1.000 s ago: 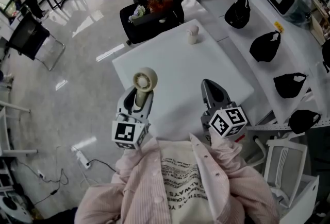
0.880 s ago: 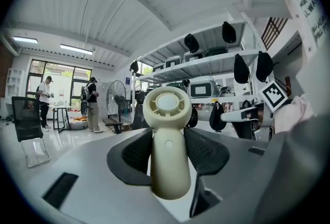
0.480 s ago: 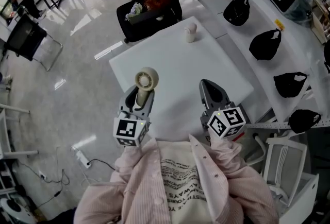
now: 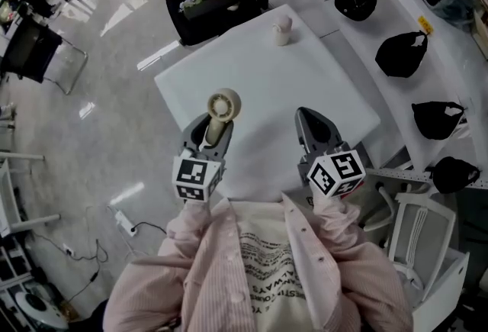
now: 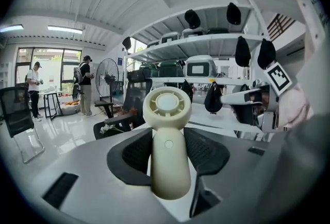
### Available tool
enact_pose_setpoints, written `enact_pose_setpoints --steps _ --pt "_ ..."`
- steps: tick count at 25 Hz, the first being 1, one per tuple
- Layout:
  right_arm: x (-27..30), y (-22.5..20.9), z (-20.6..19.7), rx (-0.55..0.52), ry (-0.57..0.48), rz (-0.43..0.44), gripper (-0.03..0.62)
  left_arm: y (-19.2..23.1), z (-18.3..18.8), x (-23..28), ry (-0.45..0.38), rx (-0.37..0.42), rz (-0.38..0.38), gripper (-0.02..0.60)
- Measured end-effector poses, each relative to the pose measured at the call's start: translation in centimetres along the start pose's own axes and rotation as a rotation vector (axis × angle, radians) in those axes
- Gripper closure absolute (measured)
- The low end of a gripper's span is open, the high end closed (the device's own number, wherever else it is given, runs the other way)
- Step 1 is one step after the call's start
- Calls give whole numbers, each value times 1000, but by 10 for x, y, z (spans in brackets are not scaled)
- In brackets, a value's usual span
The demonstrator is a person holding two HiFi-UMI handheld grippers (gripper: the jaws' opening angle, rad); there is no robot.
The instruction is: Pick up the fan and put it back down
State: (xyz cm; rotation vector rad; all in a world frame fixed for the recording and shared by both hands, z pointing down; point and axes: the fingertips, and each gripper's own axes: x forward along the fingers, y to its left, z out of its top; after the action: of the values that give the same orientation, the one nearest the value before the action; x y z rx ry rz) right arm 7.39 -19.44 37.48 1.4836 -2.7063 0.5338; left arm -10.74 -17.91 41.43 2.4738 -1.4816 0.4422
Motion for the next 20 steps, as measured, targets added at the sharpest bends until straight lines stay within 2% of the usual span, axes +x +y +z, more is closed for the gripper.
enact_pose_setpoints --steps 10,20 --pt "16 -22 -39 33 84 -19 595 -16 -49 59 148 14 -109 397" --pt "27 -40 -89 74 161 -19 595 -41 -124 97 327 41 -203 397"
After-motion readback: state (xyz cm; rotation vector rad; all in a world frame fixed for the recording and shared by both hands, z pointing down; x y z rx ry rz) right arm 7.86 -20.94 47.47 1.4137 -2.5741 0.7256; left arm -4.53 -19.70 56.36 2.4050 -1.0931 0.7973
